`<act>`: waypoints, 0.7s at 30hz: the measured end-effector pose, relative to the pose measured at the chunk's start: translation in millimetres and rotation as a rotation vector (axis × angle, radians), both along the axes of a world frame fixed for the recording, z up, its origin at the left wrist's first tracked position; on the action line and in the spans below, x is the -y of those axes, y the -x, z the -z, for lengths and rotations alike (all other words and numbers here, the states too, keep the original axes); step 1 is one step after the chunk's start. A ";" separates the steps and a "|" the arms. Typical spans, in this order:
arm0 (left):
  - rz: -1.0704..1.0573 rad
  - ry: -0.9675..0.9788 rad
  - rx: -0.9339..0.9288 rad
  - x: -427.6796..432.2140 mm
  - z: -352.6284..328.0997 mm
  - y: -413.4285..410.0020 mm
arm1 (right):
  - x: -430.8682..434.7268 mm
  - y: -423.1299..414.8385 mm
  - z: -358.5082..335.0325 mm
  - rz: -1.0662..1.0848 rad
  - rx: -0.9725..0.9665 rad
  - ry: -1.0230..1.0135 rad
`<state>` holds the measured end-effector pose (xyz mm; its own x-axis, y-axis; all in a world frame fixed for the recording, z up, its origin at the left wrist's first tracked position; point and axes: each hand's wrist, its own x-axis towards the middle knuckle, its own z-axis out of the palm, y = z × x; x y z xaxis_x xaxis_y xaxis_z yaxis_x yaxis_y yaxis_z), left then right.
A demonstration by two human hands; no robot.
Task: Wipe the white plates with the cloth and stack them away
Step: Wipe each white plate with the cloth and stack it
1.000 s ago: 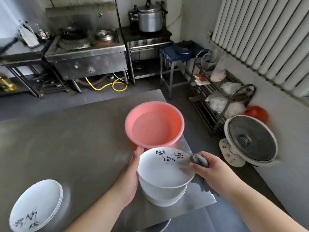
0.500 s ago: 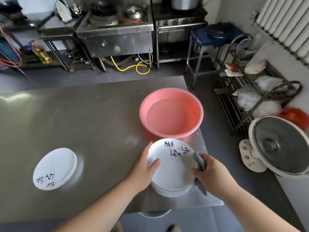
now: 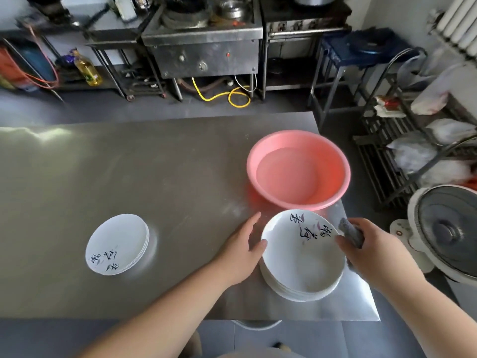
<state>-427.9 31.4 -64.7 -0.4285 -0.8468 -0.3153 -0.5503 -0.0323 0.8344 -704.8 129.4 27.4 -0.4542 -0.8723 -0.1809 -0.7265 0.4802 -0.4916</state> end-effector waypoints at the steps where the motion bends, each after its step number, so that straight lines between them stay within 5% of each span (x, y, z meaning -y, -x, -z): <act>1: -0.016 0.001 -0.014 2.9 -0.8 -12.7 | 7.7 -6.4 -6.1 -0.016 -0.060 0.018; 8: -0.343 0.155 0.178 37.0 -10.3 -162.7 | 78.0 -109.8 -17.1 -0.196 -0.013 -0.004; 15: -0.658 0.080 0.446 67.6 8.1 -332.4 | 132.8 -260.5 20.2 -0.473 -0.025 -0.055; 21: -0.572 -0.028 0.619 83.4 34.4 -409.8 | 165.5 -373.9 70.7 -0.513 0.129 -0.268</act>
<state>-18.0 -52.1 -99.0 0.3212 -0.8693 -0.3758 -0.8007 -0.4612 0.3824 -330.9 -36.1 -43.3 0.0535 -0.8910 -0.4509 -0.8411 0.2032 -0.5013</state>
